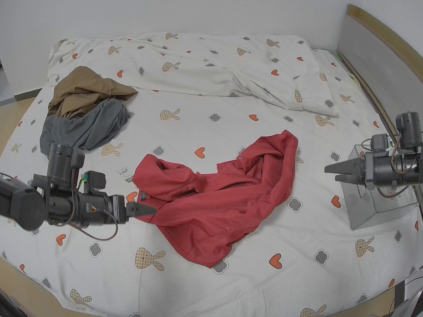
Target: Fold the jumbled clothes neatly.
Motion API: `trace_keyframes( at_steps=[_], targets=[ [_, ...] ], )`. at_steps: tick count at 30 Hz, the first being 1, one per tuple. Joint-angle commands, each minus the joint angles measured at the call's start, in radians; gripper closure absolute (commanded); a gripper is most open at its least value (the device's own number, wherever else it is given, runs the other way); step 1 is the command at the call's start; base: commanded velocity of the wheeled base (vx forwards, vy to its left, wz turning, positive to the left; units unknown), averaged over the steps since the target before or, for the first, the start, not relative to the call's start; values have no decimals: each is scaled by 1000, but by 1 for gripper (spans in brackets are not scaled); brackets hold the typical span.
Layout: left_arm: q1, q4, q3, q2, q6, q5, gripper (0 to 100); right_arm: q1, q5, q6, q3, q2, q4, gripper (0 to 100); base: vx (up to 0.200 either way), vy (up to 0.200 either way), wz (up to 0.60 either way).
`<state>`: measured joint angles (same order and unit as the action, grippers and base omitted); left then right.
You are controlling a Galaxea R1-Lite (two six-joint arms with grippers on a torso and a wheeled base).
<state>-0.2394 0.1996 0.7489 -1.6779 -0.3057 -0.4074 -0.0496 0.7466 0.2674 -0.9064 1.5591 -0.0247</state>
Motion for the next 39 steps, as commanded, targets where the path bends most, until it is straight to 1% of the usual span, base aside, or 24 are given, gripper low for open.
trace_keyframes(
  at_steps=[1,2,3,4,5,6,7,8,10,13,16,20,21,26,33,35,37,38,39],
  targets=[
    [158,-2,236,-261,22,-88,0,53,119,6,204,-163,-97,0,0,0,0],
    [150,-2,282,-301,59,-24,0,45,117,6,207,-168,-98,0,0,0,0],
    [150,-2,282,-301,59,-24,0,45,117,6,207,-168,-98,0,0,0,0],
    [141,0,316,-330,93,33,0,45,117,6,208,-179,-98,0,0,0,0],
    [134,0,331,-341,108,59,0,45,117,7,210,-188,-98,0,0,0,0],
    [126,-2,357,-356,140,104,0,45,117,7,211,-200,-97,0,0,0,0],
    [121,-3,379,-367,175,136,0,45,117,7,218,-211,-97,0,0,0,0],
    [114,-5,395,-381,212,151,0,45,117,7,227,-220,-98,0,0,0,0],
    [91,-6,417,-405,275,165,0,47,117,7,241,-237,-98,0,0,0,0],
    [69,-8,454,-447,326,191,0,45,117,7,250,-245,-100,0,0,0,0],
    [49,-22,503,-477,332,202,0,43,117,7,245,-246,-100,0,0,0,0],
    [34,-88,578,-516,333,202,0,43,117,7,245,-245,-100,0,0,0,0],
    [32,-91,598,-530,333,202,100,43,117,9,245,-245,-100,0,0,0,0],
    [28,-94,658,-537,332,202,100,43,117,9,247,-243,-100,0,0,0,0],
    [38,-91,736,-482,329,211,100,40,119,9,250,-238,-100,0,0,0,0],
    [45,-91,765,-477,329,222,100,39,119,7,250,-238,-98,0,0,0,0],
    [60,-86,830,-493,329,257,100,31,119,7,253,-240,-98,0,0,0,0],
    [60,-86,830,-493,329,257,100,31,119,7,253,-240,-98,0,0,0,0],
    [74,-86,874,-520,329,277,100,28,117,7,253,-241,-98,0,0,0,0]
  ],
)
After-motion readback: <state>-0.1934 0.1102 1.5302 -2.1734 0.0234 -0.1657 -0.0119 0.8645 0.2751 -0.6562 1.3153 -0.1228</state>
